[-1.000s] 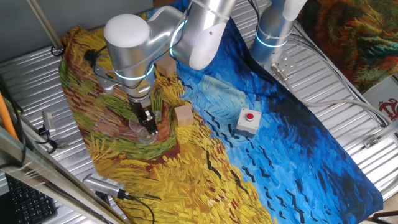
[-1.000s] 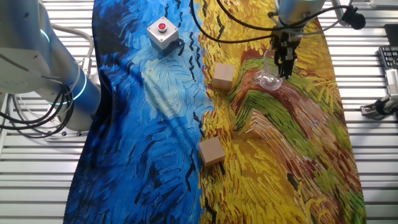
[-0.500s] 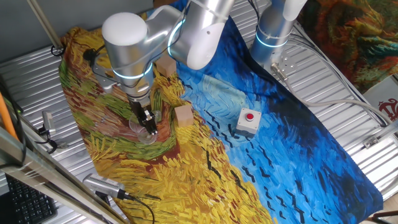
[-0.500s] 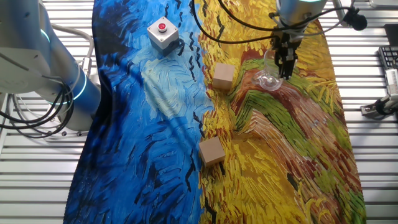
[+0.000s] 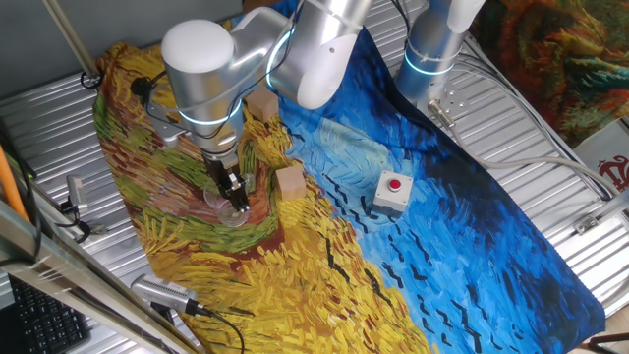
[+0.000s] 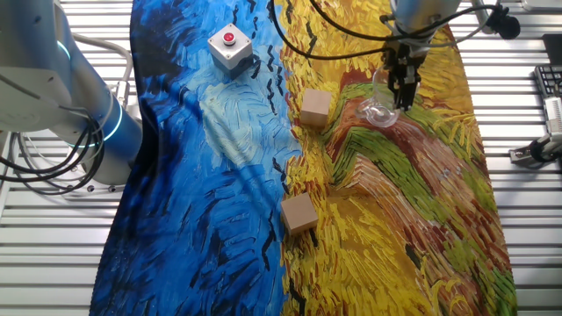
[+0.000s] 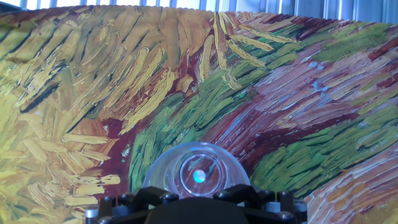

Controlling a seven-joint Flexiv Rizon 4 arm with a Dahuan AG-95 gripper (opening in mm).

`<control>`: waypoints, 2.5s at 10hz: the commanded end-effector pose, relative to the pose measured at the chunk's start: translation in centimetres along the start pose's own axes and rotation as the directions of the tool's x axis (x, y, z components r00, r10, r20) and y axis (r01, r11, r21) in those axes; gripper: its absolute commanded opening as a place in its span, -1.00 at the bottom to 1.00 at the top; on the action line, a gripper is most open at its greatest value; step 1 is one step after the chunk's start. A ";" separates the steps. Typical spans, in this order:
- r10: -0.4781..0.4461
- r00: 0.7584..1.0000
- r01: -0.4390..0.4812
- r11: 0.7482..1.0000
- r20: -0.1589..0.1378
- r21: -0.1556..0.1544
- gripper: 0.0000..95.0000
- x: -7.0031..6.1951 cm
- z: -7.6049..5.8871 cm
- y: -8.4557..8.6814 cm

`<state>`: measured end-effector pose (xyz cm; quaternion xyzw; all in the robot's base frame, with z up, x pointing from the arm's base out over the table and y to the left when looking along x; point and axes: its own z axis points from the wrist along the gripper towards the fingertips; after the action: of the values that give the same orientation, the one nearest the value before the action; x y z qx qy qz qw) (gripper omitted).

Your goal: Pick up the cup

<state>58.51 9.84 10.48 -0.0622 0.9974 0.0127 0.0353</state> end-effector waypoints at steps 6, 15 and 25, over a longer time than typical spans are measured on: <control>-0.002 1.000 0.002 1.000 0.000 0.002 -1.00 0.0 -0.9 0.1; -0.003 1.000 0.003 1.000 0.003 0.001 -1.00 0.1 -2.5 0.3; -0.004 1.000 0.004 1.000 0.006 -0.001 -1.00 0.3 -4.5 0.4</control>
<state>57.87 10.04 14.93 -0.0643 0.9971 0.0127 0.0388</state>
